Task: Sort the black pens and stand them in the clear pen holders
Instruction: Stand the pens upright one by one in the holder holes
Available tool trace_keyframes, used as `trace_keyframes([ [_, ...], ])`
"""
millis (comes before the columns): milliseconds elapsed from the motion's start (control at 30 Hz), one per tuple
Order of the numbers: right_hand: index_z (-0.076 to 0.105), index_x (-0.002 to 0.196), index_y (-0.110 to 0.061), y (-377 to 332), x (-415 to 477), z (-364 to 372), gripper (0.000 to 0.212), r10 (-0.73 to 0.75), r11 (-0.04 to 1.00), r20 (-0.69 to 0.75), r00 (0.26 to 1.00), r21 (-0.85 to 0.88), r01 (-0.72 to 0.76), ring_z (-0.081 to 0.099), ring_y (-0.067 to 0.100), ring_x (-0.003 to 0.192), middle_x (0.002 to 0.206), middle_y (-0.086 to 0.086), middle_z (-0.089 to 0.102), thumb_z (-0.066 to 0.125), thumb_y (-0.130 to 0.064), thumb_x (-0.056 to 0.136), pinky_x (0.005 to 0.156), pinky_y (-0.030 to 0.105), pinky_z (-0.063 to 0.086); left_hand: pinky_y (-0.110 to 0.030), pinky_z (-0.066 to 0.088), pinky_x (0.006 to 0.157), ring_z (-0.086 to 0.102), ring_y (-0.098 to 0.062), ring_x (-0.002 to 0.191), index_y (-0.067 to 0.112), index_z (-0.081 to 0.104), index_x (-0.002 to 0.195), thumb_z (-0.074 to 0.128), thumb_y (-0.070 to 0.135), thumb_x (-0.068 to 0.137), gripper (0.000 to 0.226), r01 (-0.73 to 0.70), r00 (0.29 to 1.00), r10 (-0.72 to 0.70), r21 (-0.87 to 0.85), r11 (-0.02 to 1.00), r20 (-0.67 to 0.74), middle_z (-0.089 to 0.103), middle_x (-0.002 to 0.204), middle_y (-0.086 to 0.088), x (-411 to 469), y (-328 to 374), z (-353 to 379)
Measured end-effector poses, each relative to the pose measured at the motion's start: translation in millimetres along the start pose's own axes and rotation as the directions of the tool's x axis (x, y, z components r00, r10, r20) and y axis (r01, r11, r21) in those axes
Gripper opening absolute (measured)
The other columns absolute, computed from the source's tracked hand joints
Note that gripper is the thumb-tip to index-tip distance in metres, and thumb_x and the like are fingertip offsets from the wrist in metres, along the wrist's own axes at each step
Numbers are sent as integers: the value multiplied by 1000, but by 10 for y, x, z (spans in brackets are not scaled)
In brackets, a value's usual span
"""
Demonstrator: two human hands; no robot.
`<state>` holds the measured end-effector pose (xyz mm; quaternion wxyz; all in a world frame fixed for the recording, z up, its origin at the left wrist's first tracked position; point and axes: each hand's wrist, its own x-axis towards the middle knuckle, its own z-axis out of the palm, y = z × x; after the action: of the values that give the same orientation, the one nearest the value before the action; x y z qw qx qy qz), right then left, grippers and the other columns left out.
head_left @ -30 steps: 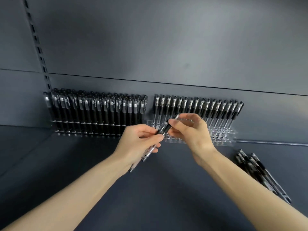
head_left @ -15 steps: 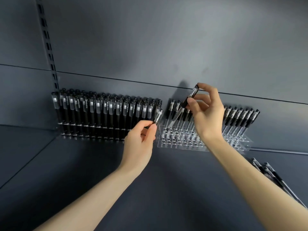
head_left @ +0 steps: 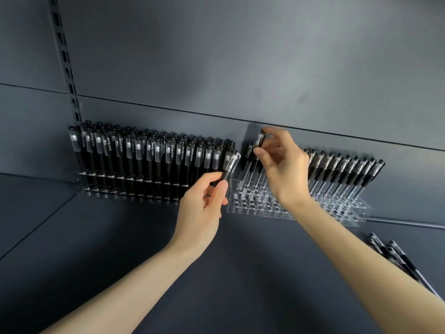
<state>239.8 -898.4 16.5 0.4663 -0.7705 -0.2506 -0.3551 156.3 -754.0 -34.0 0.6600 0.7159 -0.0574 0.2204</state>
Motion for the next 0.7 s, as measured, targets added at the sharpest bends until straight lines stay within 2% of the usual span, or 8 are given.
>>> trace_keyframes([
  [67,59,118,-14,23,-15,7,33,10,998,53,999,-67,-7,63,13,79,79,-10,60,66,-5,86,74,16,49,-18,38,49,47,-7,53,35,55,109,51,25,96,17,0,1000,0,3,1000,2,60,69,5,-2,-5,6],
  [200,62,117,-17,29,-27,-7,32,75,983,142,987,-176,-49,64,17,78,78,-8,63,67,-9,86,82,36,53,-18,39,49,48,-6,53,30,57,113,51,25,96,19,10,1000,-10,5,1000,4,60,69,5,-4,-16,14],
  [267,62,117,-17,13,-33,-8,32,69,978,157,985,-205,-36,65,19,77,76,-11,62,67,-10,86,82,40,53,-19,39,50,47,-6,52,27,58,114,51,24,96,19,14,1000,-14,8,1000,-2,60,68,5,-4,-21,16],
  [433,62,118,-17,3,-49,-26,32,63,975,151,987,-219,-28,67,16,75,77,-12,64,66,-10,87,80,39,55,-19,39,50,47,-5,53,24,59,115,51,23,96,20,29,1000,-29,10,1000,-11,60,67,5,-2,-38,24],
  [567,62,121,-21,-4,-86,-49,35,53,973,149,987,-228,-18,66,16,72,78,-11,66,65,-10,88,78,35,55,-18,39,51,49,-3,54,14,60,113,50,20,97,20,79,997,-79,2,997,-14,61,68,7,-5,-39,43],
  [633,61,121,-21,-23,-108,-73,34,83,980,123,989,-191,-58,64,12,69,78,-8,67,64,-11,89,72,31,54,-21,41,54,51,-1,55,12,61,110,49,17,97,18,95,995,-95,12,995,2,62,71,7,-20,-22,57],
  [700,61,114,-21,-78,-163,-119,24,154,987,108,982,-64,-148,60,9,64,76,-3,67,63,-17,90,66,29,51,-23,46,54,53,-4,56,13,59,111,49,16,97,18,98,995,-98,-8,995,37,63,74,5,-48,7,72],
])
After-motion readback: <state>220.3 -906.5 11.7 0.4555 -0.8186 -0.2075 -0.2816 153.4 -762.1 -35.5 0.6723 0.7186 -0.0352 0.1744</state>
